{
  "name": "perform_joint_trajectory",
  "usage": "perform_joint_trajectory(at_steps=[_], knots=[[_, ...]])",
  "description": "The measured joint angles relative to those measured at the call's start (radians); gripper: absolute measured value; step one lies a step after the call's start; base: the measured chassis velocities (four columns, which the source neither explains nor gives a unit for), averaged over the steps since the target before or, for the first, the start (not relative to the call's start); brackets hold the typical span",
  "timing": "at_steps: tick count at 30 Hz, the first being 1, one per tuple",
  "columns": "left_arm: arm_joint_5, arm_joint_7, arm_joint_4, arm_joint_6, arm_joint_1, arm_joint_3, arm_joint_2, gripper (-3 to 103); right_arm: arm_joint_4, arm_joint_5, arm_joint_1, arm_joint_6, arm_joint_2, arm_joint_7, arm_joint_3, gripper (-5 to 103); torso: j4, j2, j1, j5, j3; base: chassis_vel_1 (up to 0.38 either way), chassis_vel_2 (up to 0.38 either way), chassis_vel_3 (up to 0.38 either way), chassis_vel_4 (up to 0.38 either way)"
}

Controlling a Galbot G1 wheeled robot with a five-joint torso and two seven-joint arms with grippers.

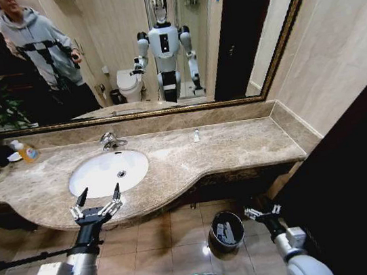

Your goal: Pick up the trash from the sink and place it in the trash bin.

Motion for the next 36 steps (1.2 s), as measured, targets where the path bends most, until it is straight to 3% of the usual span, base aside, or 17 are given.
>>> perform_joint_trajectory(at_steps=[3,8,10,17,26,36], knots=[[0.0,0.0,0.0,0.0,0.0,0.0,0.0,100,0.127,0.018,0.06,-0.09,-0.026,0.037,-0.029,100,0.0,0.0,0.0,0.0002,0.0,0.0,0.0,0.0,0.0],[0.0,0.0,0.0,0.0,0.0,0.0,0.0,100,0.172,0.077,0.169,-0.167,-0.076,0.056,-0.051,100,0.0001,0.0,0.0,0.0003,0.0,0.0,0.0,0.0,0.0],[0.0,0.0,0.0,0.0,0.0,0.0,0.0,100,0.169,0.128,0.252,-0.198,-0.133,0.062,-0.076,100,0.0,0.0,0.0,0.0004,0.0,0.0,0.0,0.0,0.0],[0.0,0.0,0.0,0.0,0.0,0.0,0.0,100,0.053,0.181,0.417,-0.202,-0.225,0.053,-0.15,100,0.0002,0.0,0.0,0.0003,0.0,0.0,0.0,0.0,0.0],[0.0,0.0,0.0,0.0,0.0,0.0,0.0,100,-0.13,0.259,0.663,-0.224,-0.273,0.038,-0.233,100,0.0001,0.0,0.0,0.0003,0.0,0.0,0.0,0.0,0.0],[0.0,0.0,0.0,0.0,0.0,0.0,0.0,100,-0.378,0.26,0.914,-0.225,-0.242,0.017,-0.37,100,-0.0001,0.0,0.0,0.0004,0.0,0.0,0.0,0.0,0.0]])
